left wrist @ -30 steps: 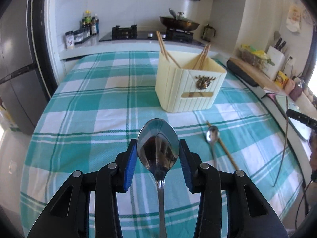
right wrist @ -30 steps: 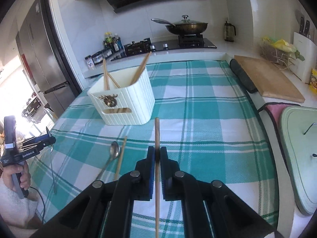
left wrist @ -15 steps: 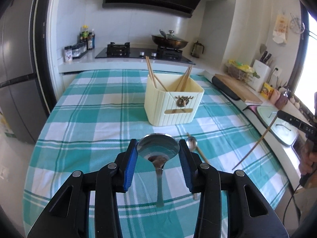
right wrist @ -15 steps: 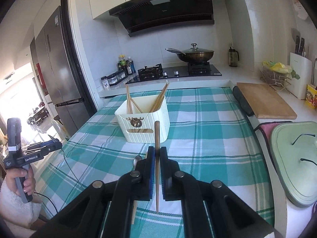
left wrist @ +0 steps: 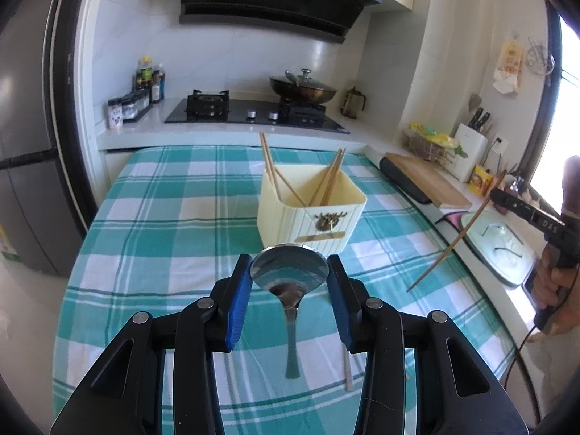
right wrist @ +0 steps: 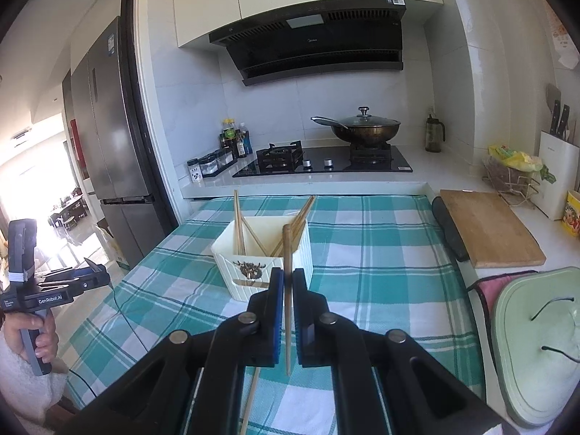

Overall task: Organize utensils
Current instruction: 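Carry the chopstick and spoon to the cream holder and drop them in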

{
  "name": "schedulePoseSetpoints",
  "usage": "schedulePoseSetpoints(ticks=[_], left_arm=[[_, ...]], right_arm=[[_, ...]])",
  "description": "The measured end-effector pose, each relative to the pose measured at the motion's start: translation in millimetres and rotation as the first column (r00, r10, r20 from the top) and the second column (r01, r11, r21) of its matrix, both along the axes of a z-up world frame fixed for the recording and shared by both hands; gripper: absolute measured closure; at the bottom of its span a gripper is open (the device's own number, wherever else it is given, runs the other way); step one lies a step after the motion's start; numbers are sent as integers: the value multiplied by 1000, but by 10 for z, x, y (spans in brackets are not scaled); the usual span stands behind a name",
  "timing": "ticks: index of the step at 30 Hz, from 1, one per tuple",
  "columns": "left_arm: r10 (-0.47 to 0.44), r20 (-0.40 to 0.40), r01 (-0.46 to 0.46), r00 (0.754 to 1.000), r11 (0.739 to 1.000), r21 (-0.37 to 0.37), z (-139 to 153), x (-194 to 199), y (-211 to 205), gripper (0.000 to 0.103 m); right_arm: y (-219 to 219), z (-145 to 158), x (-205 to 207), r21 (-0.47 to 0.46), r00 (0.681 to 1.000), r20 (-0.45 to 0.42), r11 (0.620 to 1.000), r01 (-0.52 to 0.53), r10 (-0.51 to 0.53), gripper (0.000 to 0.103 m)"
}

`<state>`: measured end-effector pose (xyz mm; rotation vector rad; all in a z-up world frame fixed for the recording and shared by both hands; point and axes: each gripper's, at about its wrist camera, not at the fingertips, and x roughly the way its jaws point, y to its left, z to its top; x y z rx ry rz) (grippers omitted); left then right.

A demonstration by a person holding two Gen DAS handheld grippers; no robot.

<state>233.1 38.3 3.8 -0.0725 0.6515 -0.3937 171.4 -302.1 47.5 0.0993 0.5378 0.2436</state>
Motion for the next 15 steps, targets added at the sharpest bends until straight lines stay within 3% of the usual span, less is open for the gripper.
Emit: schedulePoseSetpoints(ticks=[5, 10, 15], left_arm=[[-10, 63, 12, 998, 999, -32, 441, 196, -30, 62], [40, 178, -29, 983, 998, -63, 917, 534, -119, 62], [117, 260, -90, 959, 989, -114, 1088, 997, -275, 62]], right_arm=[[66, 253, 243, -27, 999, 53, 1000, -7, 9, 98], [104, 562, 533, -1, 991, 135, 1000, -24, 24, 98], [185, 734, 848, 31, 975, 222, 999, -31, 23, 98]])
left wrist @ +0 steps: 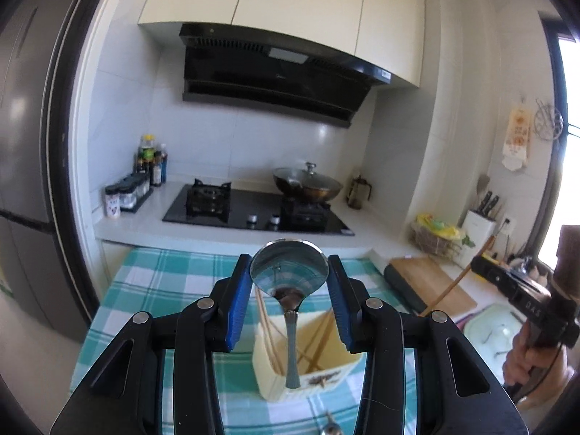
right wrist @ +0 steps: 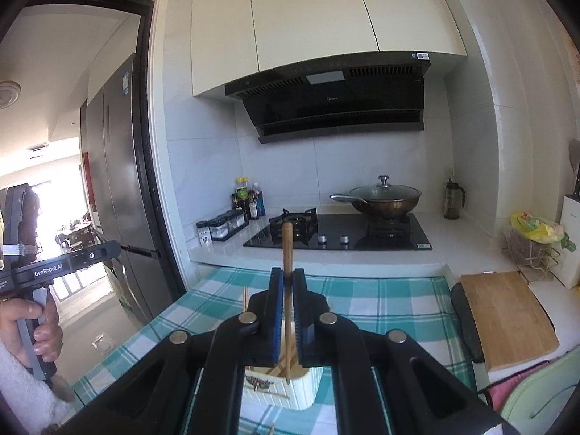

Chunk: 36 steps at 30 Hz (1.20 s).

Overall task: Organize utensils
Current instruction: 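Carry the chopstick and spoon to the cream holder and drop them in, then move both open tools back over the last spoon and chopstick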

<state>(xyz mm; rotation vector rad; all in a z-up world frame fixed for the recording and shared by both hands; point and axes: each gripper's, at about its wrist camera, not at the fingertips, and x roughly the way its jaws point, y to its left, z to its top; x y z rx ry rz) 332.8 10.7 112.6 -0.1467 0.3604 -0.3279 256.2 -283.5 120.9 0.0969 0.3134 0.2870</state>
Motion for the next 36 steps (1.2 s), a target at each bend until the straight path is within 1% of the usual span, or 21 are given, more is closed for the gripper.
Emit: schedulePoseSetpoints(ticks=[2, 4, 6, 8, 11, 14, 17, 19, 20, 21, 22, 23, 24, 25, 27, 28, 29, 30, 32, 33, 36], left_arm=[[14, -5, -14, 1000, 1000, -13, -62, 198, -65, 62], [18, -38, -19, 999, 1000, -21, -196, 413, -133, 62], [14, -95, -16, 995, 1000, -18, -386, 617, -207, 62], [4, -161, -6, 987, 1000, -10, -613, 784, -281, 62], [-7, -254, 11, 967, 1000, 15, -918, 977, -372, 62], [-11, -335, 26, 942, 999, 39, -1164, 1108, -441, 61], [-12, -405, 40, 914, 997, 60, -1319, 1185, -482, 61], [-23, -425, 47, 905, 998, 45, -1351, 1173, -439, 58], [-28, -426, 47, 905, 998, 34, -1337, 1141, -407, 54], [-31, -423, 45, 906, 999, 24, -1308, 1087, -357, 48], [-31, -418, 44, 908, 999, 21, -1274, 1004, -293, 45], [-30, -415, 44, 909, 999, 24, -1253, 921, -238, 39], [-31, -414, 49, 910, 998, 32, -1251, 820, -176, 34], [-32, -416, 56, 909, 997, 46, -1271, 689, -116, 31], [-34, -428, 73, 903, 995, 75, -1390, 410, -30, 20], [-38, -439, 86, 898, 992, 89, -1483, 264, -3, 19], [-41, -457, 103, 889, 989, 111, -1627, 96, 10, 17], [-35, -470, 110, 882, 985, 133, -1772, -50, 17, 17], [0, -490, 103, 872, 978, 183, -2070, -307, 21, 17], [16, -498, 93, 867, 976, 194, -2219, -417, 19, 17], [46, -517, 56, 855, 982, 180, -2580, -625, 3, 17]], right_arm=[[61, -31, 170, 7, 1000, 5, 1000, -8, 8, 98], [144, -116, 332, -2, 1000, -4, 1000, -22, 22, 98], [231, -237, 461, -19, 999, -16, 999, -40, 40, 98], [331, -407, 651, -45, 996, -65, 997, -61, 58, 98], [441, -712, 967, -54, 979, -181, 993, -102, 90, 98], [502, -994, 1209, -52, 953, -286, 991, -123, 104, 98], [543, -1158, 1345, -41, 932, -343, 989, -141, 119, 97], [560, -1194, 1377, -37, 928, -353, 990, -139, 117, 95], [562, -1194, 1396, -34, 928, -355, 990, -134, 113, 88], [545, -1184, 1397, -25, 929, -354, 992, -126, 109, 74], [507, -1151, 1347, -10, 935, -341, 994, -109, 99, 69], [482, -1108, 1280, -1, 941, -325, 995, -95, 90, 64], [445, -1087, 1245, 1, 945, -316, 996, -88, 84, 64], [402, -1059, 1150, -2, 947, -310, 996, -85, 80, 64], [315, -1058, 920, -30, 947, -313, 996, -79, 66, 63], [270, -1085, 796, -49, 946, -319, 996, -76, 56, 62], [215, -1154, 629, -75, 944, -328, 995, -69, 41, 57], [156, -1251, 457, -96, 940, -339, 993, -61, 25, 55], [38, -1531, 131, -136, 925, -379, 990, -45, -10, 55], [-9, -1672, 16, -153, 916, -401, 988, -36, -29, 55], [-183, -2222, -421, -201, 862, -495, 979, 12, -113, 55]])
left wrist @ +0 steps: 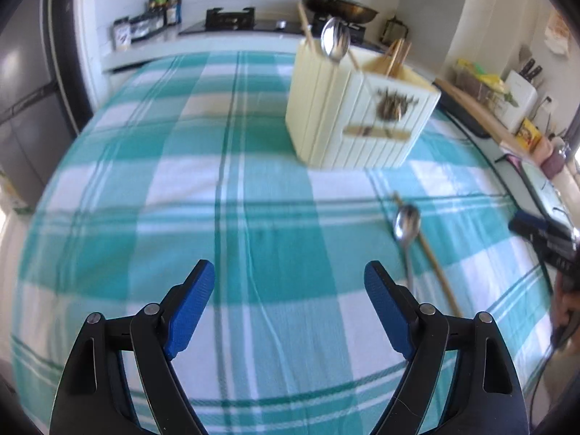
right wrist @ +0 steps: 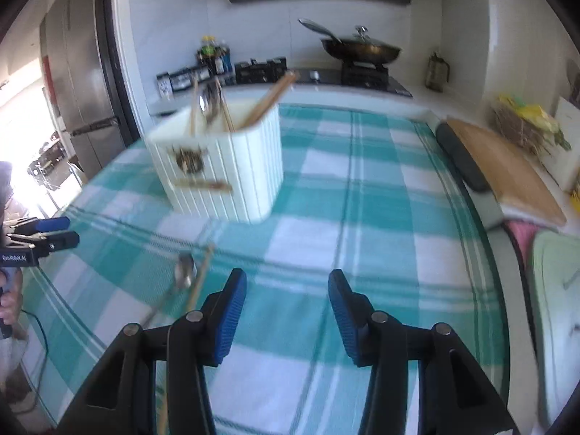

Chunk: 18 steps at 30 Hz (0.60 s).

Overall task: Organize utensils
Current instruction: 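Move both open tools back over the last spoon and chopstick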

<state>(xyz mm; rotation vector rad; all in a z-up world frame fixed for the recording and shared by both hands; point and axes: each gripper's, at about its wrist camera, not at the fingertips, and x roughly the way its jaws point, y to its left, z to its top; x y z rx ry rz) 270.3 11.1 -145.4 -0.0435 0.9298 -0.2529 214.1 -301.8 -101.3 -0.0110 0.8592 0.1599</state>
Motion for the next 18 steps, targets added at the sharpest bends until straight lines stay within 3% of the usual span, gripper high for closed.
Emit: schedulePoseSetpoints(ticks=[6, 11, 18], left_arm=[[36, 11, -36, 999, 999, 29, -319, -70, -84, 17], [76, 21, -77, 997, 997, 30, -450, -101, -46, 17], [59, 18, -59, 998, 998, 21, -467, -94, -62, 10]], right_arm=[[-154, -540, -478, -58, 991, -67, 992, 110, -114, 55], [-128, -674, -567, -77, 990, -63, 990, 119, -124, 55], [-121, -694, -579, -72, 990, -59, 989, 127, -131, 55]])
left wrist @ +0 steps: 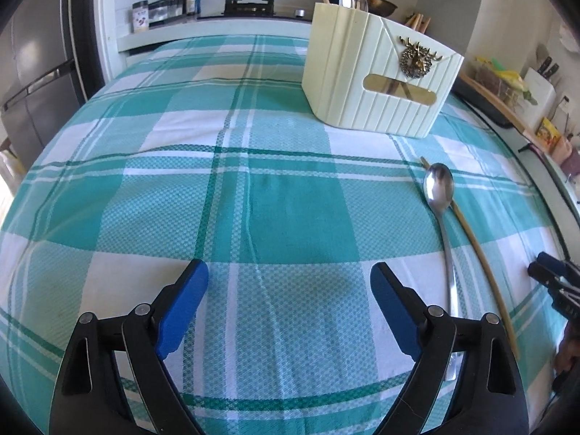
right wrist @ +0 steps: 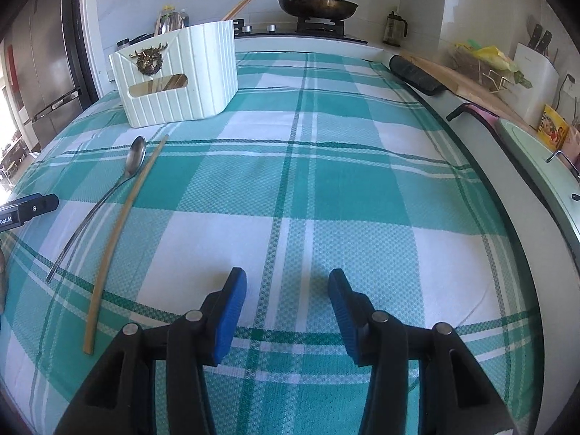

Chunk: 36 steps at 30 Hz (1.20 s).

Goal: Organize utensils

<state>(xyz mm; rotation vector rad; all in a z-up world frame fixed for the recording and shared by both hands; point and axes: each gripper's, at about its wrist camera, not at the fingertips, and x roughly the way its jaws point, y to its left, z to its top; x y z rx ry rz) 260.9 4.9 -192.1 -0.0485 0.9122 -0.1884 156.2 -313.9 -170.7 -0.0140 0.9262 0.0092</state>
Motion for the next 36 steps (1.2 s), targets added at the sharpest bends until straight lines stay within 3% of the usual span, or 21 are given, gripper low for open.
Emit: schedulePoseSetpoints(ticks=[5, 9, 13, 16, 19, 22, 26, 33, 36], left_arm=[[-10, -7, 10, 1000, 1000, -6, 21, 13, -30, 7], [-83, 25, 85, 996, 990, -110, 194, -111, -185, 7], [-225, 69, 226, 972, 974, -13, 331, -205, -667, 7], [-258, 63, 253, 964, 964, 79, 270, -177, -933, 10], [-230, 20, 226, 973, 967, 115, 150, -95, -1018, 25], [-202, -7, 202, 979, 974, 102, 83, -71, -997, 49], [-183, 16, 180, 983, 978, 102, 65, -114, -931, 93], [-31, 11, 30, 999, 997, 78, 72, -132, -499, 95], [9, 2, -9, 1000, 997, 73, 76, -177, -293, 95]], right_arm=[[-7, 2, -8, 5, 1000, 0, 1000, 0, 0, 55], [-7, 5, -9, 6, 1000, 1, 1000, 0, 0, 55], [-9, 5, -9, 6, 1000, 1, 1000, 0, 0, 55], [-9, 6, -9, 7, 1000, 1, 1000, 1, -1, 55], [-9, 5, -9, 5, 1000, 1, 1000, 1, -1, 55], [-11, 4, -9, 5, 1000, 2, 1000, 1, -1, 55], [-9, 2, -9, 5, 1000, 3, 1000, 1, -1, 55], [-11, 10, -13, 8, 1000, 5, 1000, 3, -3, 55], [117, 67, -33, -39, 1000, 6, 999, 2, -2, 55]])
